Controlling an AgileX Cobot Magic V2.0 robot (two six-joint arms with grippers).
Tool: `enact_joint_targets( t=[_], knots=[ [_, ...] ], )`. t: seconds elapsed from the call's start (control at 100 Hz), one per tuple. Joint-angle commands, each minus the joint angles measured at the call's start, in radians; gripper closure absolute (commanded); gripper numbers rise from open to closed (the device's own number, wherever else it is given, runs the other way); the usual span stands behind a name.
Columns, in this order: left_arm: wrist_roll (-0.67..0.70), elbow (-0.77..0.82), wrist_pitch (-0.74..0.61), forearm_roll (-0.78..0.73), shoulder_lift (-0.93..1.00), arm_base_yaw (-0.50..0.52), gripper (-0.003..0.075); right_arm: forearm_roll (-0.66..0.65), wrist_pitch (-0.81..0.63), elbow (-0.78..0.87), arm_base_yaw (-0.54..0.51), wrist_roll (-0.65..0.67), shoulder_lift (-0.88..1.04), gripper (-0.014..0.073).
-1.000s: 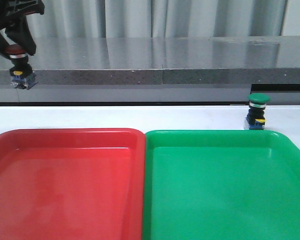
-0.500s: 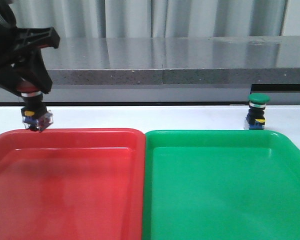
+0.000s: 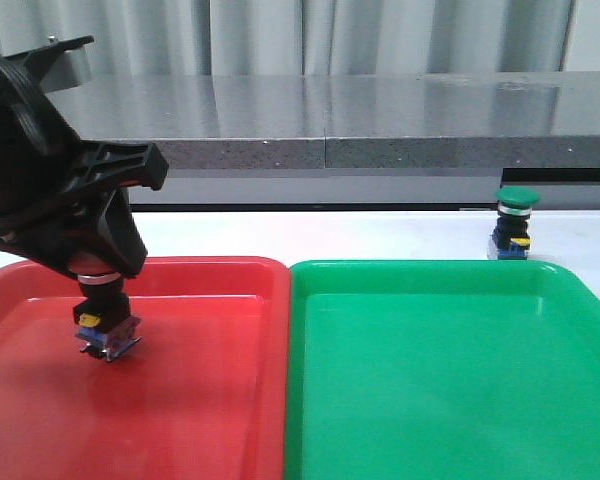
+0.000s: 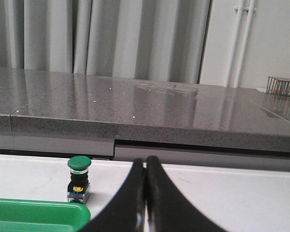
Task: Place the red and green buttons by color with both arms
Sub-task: 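Carry the red button over the red tray and lower it, then open the left gripper and raise it away from the button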
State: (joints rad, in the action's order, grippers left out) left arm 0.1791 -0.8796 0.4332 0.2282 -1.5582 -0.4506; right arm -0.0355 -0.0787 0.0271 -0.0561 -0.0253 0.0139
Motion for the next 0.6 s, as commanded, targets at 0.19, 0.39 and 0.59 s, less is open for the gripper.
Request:
enact_joint_targets(
  t=[0.19,0.39,0.59],
  knots=[
    [-0.006,-0.022,-0.031,0.012,0.045,-0.007,0.0328,0.002,-0.078,-0.018,-0.007,-0.004,0.020,0.0657],
    [0.008,-0.030,-0.027,0.016,0.045,-0.007,0.0269,0.002,-0.078,-0.018,-0.007,-0.004,0.020,0.0657],
    [0.008,-0.047,-0.024,0.003,0.072,-0.007,0.0270,0.002,-0.078,-0.018,-0.007,-0.004,0.020,0.0657]
  ],
)
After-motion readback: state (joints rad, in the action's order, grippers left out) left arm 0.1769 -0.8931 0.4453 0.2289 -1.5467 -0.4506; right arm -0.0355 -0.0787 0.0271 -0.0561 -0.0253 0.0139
